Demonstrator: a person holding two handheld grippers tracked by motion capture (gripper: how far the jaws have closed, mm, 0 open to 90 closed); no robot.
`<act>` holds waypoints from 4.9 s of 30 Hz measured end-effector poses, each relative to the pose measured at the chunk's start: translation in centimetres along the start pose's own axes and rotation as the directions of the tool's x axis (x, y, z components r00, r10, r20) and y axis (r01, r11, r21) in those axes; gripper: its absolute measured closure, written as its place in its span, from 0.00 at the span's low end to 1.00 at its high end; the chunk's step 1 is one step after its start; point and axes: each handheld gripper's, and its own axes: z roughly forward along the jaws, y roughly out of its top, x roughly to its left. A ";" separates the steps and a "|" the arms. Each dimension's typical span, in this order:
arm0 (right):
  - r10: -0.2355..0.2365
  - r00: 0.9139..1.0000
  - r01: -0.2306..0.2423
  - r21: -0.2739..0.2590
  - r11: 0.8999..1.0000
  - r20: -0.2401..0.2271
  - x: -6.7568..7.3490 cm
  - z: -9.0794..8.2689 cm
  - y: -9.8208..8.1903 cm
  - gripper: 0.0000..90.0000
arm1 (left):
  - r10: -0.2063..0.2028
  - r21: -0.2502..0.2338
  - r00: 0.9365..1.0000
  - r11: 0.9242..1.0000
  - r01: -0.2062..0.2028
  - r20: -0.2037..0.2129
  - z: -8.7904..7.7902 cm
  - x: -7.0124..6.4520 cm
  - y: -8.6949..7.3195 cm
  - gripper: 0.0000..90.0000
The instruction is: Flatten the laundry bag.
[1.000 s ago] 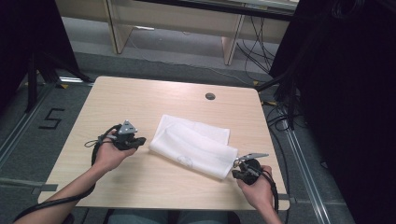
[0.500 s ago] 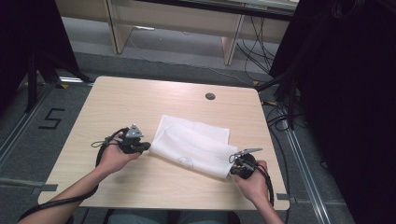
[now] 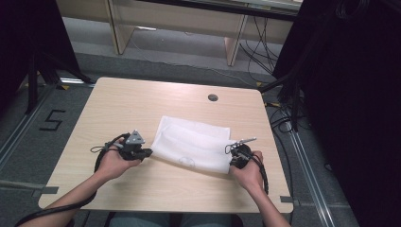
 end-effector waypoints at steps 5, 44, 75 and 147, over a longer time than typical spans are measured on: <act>-0.036 0.999 0.036 -0.009 0.999 0.000 0.6 0.6 1.0 0.97 | 0.012 0.000 1.000 1.000 -0.012 -0.017 -1.1 0.0 -0.6 0.95; 0.003 1.000 -0.003 0.015 1.000 -0.005 1.2 -0.1 0.5 0.98 | 0.033 -0.031 0.999 0.999 -0.034 -0.036 -0.7 0.0 -0.6 0.98; -0.087 0.996 0.084 -0.079 0.993 -0.029 0.3 1.0 9.3 0.50 | 0.171 0.036 0.980 0.984 -0.175 0.099 4.2 -5.7 4.0 0.84; -0.250 0.953 0.215 -0.197 0.957 -0.173 5.1 -0.7 10.9 1.00 | 0.222 0.101 0.953 0.964 -0.246 0.205 5.7 -6.8 4.7 0.99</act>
